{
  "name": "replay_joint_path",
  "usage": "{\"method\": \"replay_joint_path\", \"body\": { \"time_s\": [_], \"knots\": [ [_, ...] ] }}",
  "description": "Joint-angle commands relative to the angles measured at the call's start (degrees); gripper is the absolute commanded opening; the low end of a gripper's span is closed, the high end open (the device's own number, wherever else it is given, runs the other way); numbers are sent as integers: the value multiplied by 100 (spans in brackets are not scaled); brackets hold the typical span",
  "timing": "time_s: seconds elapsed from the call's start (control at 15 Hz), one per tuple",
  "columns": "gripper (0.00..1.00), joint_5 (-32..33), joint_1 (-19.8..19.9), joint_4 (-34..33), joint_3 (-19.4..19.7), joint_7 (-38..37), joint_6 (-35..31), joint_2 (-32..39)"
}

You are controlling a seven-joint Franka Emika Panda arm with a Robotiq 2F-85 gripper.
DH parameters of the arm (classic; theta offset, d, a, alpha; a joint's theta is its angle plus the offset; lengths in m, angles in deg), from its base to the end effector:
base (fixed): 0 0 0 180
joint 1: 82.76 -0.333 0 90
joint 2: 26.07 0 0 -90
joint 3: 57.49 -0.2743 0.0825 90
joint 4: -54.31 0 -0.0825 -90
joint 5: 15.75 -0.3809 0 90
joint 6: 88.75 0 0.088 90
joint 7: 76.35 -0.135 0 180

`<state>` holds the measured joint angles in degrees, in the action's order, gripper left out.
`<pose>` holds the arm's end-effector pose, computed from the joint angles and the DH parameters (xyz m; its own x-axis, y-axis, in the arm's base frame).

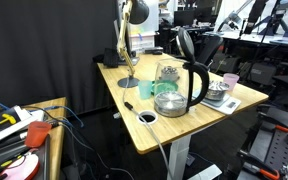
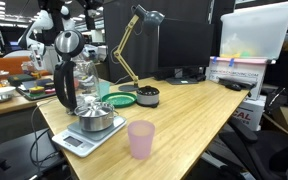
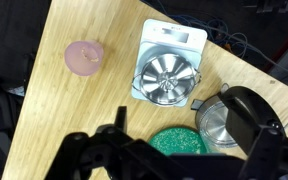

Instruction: Move the pink cup to the right side of the green plate

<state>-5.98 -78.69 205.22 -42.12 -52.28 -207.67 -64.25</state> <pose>0.3603 -0.1294 0.3951 0.9748 0.2034 0.0912 0.2013 -0.9790 0.0317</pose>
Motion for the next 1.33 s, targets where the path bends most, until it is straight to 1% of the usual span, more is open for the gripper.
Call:
{"method": "replay_joint_path", "body": {
  "time_s": [0.0,0.33,0.6,0.8,1.0,1.07,1.13,1.27],
  "knots": [
    [100,-38,51,-9,-49,28,9,9],
    [100,-38,51,-9,-49,28,9,9],
    [100,90,250,13,-78,-354,-385,160],
    [100,204,489,56,-99,-629,-775,305],
    [100,533,857,123,-210,-1189,-1345,491],
    [100,291,646,41,-77,-829,-976,399],
    [100,362,727,64,-91,-950,-1120,451],
    [100,382,767,76,-120,-1037,-1195,489]
  ]
}}
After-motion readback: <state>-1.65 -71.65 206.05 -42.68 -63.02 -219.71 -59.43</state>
